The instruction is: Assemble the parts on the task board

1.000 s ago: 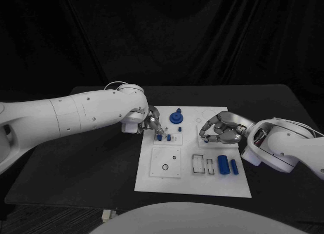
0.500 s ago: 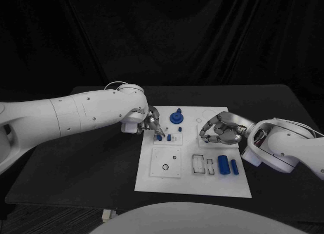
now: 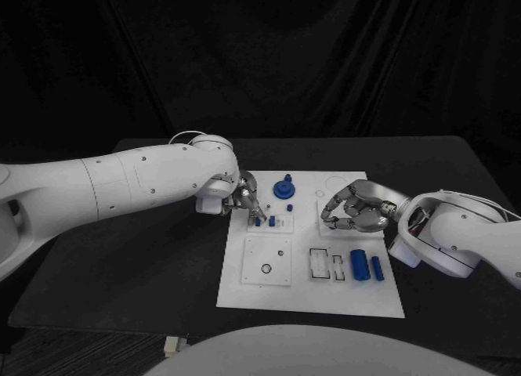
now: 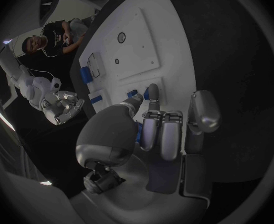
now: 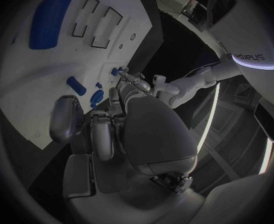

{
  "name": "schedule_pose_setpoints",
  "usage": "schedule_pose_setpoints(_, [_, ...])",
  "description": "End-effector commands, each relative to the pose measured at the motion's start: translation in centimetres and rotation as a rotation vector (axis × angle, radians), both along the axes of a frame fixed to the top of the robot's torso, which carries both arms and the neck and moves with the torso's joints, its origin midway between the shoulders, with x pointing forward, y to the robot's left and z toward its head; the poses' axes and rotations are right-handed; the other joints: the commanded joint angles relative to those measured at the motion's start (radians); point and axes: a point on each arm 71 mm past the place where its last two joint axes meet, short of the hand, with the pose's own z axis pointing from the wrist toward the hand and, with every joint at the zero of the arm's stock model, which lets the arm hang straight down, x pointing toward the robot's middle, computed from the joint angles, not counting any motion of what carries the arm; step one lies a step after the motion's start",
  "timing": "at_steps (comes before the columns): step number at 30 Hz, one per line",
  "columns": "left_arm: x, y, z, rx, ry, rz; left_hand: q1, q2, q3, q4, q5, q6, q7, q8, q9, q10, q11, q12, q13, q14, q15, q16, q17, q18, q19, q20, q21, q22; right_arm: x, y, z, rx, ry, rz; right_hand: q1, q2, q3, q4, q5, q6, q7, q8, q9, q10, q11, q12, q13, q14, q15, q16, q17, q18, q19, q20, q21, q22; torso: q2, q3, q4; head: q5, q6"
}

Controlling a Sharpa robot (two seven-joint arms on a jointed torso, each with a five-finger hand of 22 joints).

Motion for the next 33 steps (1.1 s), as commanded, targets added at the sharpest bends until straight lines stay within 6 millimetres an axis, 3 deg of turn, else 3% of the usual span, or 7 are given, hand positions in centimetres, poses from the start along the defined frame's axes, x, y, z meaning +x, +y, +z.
schedule_pose_setpoints(1, [-0.1, -0.2, -0.1, -0.004, 0.011, -0.01, 0.007, 0.0, -0.009, 0.002, -0.009, -0.005, -0.009, 0.024, 0.031, 0.048, -0.011, 0.004, 0.165, 0.078, -0.012, -0.002, 0.214, 0.011, 0.003, -0.008, 0.004, 0.147, -0.1, 0.0, -0.2, -0.012, 0.014, -0.001, 0.01, 0.001, 0.001, -0.006, 0.003, -0.001, 0.002, 0.004, -0.001, 0.106, 0.008, 0.004, 0.263, 0.105, 0.006, 0.003, 0.263, 0.012, -0.007, 0.0, -0.004, 0.164, 0.0, 0.0003, -0.0004, 0.001, 0.0])
schedule_pose_setpoints(13, [-0.1, 0.0, -0.1, -0.006, 0.008, -0.004, -0.002, 0.002, -0.017, 0.013, -0.02, -0.02, -0.009, 0.038, 0.058, 0.049, -0.012, 0.004, 0.166, 0.078, -0.013, -0.002, 0.214, 0.011, 0.004, -0.01, 0.003, 0.147, -0.1, 0.0, -0.3, -0.014, 0.017, 0.0, 0.009, 0.001, 0.001, -0.006, 0.004, -0.001, 0.003, 0.004, -0.002, 0.106, 0.009, 0.004, 0.263, 0.105, 0.007, 0.003, 0.263, 0.013, -0.008, 0.0, -0.006, 0.164, 0.0, 0.0002, 0.0002, 0.001, 0.0])
schedule_pose_setpoints(15, [-0.1, 0.1, -0.1, -0.011, 0.004, -0.001, -0.008, 0.002, -0.023, 0.02, -0.041, -0.025, -0.008, 0.044, 0.07, 0.049, -0.012, 0.005, 0.166, 0.079, -0.013, -0.002, 0.215, 0.01, 0.006, -0.01, 0.005, 0.148, -0.1, -0.1, -0.3, -0.014, 0.017, -0.001, 0.009, 0.001, 0.001, -0.006, 0.004, -0.001, 0.003, 0.004, -0.002, 0.106, 0.009, 0.004, 0.263, 0.105, 0.007, 0.003, 0.263, 0.013, -0.008, 0.0, -0.006, 0.164, 0.0, 0.0001, 0.0001, 0.001, 0.0])
schedule_pose_setpoints(20, [-0.5, 0.4, 0.1, -0.035, -0.016, 0.013, -0.049, -0.013, -0.062, 0.058, -0.088, -0.026, -0.008, 0.068, 0.105, 0.053, -0.012, 0.01, 0.172, 0.082, -0.013, 0.002, 0.221, 0.008, 0.012, -0.01, 0.014, 0.15, -0.1, -0.2, -0.3, -0.015, 0.017, -0.004, 0.009, 0.001, 0.001, -0.006, 0.004, -0.001, 0.003, 0.004, -0.002, 0.106, 0.009, 0.004, 0.263, 0.105, 0.007, 0.003, 0.263, 0.013, -0.008, 0.0, -0.006, 0.164, 0.0, -0.0003, -0.0002, 0.001, 0.0])
schedule_pose_setpoints(22, [-0.7, 0.6, 0.3, -0.048, -0.027, 0.018, -0.072, -0.024, -0.097, 0.088, -0.082, -0.033, -0.01, 0.085, 0.133, 0.057, -0.014, 0.014, 0.176, 0.085, -0.014, 0.005, 0.225, 0.007, 0.017, -0.012, 0.021, 0.152, -0.1, -0.3, -0.3, -0.016, 0.017, -0.006, 0.009, 0.001, 0.001, -0.006, 0.004, -0.001, 0.003, 0.004, -0.002, 0.106, 0.009, 0.004, 0.263, 0.105, 0.007, 0.003, 0.263, 0.013, -0.008, 0.0, -0.006, 0.164, 0.0, -0.0001, -0.0003, 0.001, 0.0])
schedule_pose_setpoints(27, [-0.9, 0.8, 1.6, -0.114, -0.093, 0.037, -0.1, -0.046, -0.209, 0.184, -0.116, -0.073, -0.011, 0.127, 0.204, 0.066, -0.015, 0.027, 0.19, 0.092, -0.017, 0.013, 0.237, 0.004, 0.027, -0.015, 0.038, 0.156, -0.1, -0.3, -0.3, -0.017, 0.017, -0.007, 0.009, 0.001, 0.001, -0.006, 0.004, -0.001, 0.003, 0.004, -0.002, 0.106, 0.009, 0.004, 0.263, 0.105, 0.007, 0.003, 0.263, 0.013, -0.008, 0.0, -0.006, 0.164, 0.0, -0.0001, -0.0006, 0.004, 0.0])
schedule_pose_setpoints(33, [-0.9, 1.4, 3.6, -0.222, -0.198, 0.059, -0.133, -0.042, -0.285, 0.191, -0.118, -0.103, -0.009, 0.138, 0.229, 0.08, -0.014, 0.05, 0.215, 0.103, -0.018, 0.027, 0.258, 0.0, 0.037, -0.017, 0.062, 0.162, 0.0, -0.4, -0.3, -0.018, 0.017, -0.008, 0.008, 0.001, 0.0, -0.006, 0.004, -0.002, 0.003, 0.004, -0.002, 0.106, 0.009, 0.004, 0.263, 0.105, 0.007, 0.003, 0.263, 0.013, -0.007, 0.001, -0.006, 0.164, -0.001, -0.0006, -0.0002, 0.001, 0.0])
